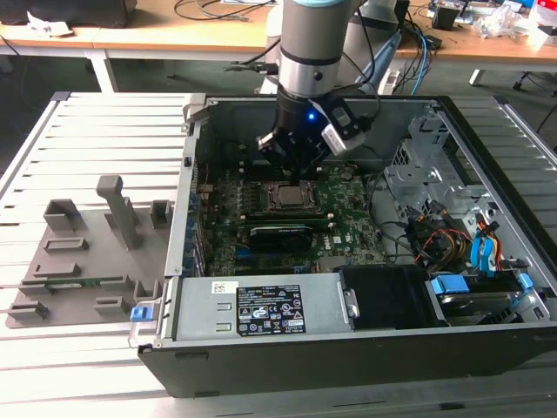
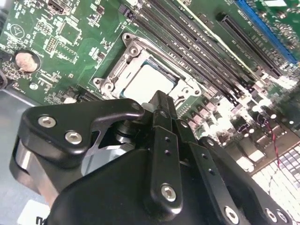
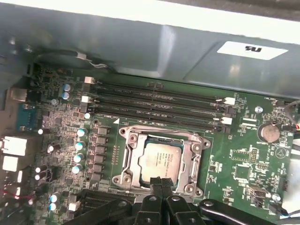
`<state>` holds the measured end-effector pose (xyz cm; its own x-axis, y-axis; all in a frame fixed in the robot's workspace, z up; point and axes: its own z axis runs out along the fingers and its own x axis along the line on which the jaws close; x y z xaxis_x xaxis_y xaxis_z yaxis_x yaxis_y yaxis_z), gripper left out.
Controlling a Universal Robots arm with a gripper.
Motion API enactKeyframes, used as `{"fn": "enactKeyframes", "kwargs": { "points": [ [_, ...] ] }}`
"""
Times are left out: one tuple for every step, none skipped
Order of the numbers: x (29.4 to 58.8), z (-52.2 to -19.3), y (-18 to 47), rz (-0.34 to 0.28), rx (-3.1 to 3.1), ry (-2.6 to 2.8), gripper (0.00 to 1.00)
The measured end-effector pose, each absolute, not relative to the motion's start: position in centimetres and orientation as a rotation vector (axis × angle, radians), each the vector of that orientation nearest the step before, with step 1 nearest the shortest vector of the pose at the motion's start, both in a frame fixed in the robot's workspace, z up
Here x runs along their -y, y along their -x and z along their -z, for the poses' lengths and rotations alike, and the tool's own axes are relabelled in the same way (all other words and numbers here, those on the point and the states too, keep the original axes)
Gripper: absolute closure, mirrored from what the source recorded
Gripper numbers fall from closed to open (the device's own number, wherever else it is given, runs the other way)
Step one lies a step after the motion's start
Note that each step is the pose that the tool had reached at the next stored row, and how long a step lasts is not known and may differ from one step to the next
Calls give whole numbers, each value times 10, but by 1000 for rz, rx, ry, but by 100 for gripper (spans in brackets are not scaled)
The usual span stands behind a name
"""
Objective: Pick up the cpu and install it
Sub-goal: 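Install the second cpu locking lever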
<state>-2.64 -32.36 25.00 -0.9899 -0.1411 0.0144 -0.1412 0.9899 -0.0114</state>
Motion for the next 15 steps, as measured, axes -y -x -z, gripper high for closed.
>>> {"fn": "enactKeyframes", "kwargs": {
  "points": [
    [323,-253,26,-27,3120,-221,89],
    [323,-255,26,-29,3120,-221,89],
    [323,-257,26,-30,3120,-221,89],
    [323,-259,26,-34,3119,-221,89],
    [323,-262,26,-38,3119,-221,89],
    [323,-265,26,-42,3119,-221,89],
    [323,-268,26,-47,3119,-221,89],
    [323,-272,26,-51,3118,-221,89],
    [323,-276,26,-54,3118,-221,89],
    [323,-280,26,-57,3118,-221,89],
    [323,-285,26,-60,3118,-221,89],
    [323,-286,26,-59,3118,-221,89],
    [323,-286,26,-59,3118,-221,89],
    [323,-286,26,-59,3118,-221,89],
    [323,-286,26,-59,3118,-221,89]
  ]
}}
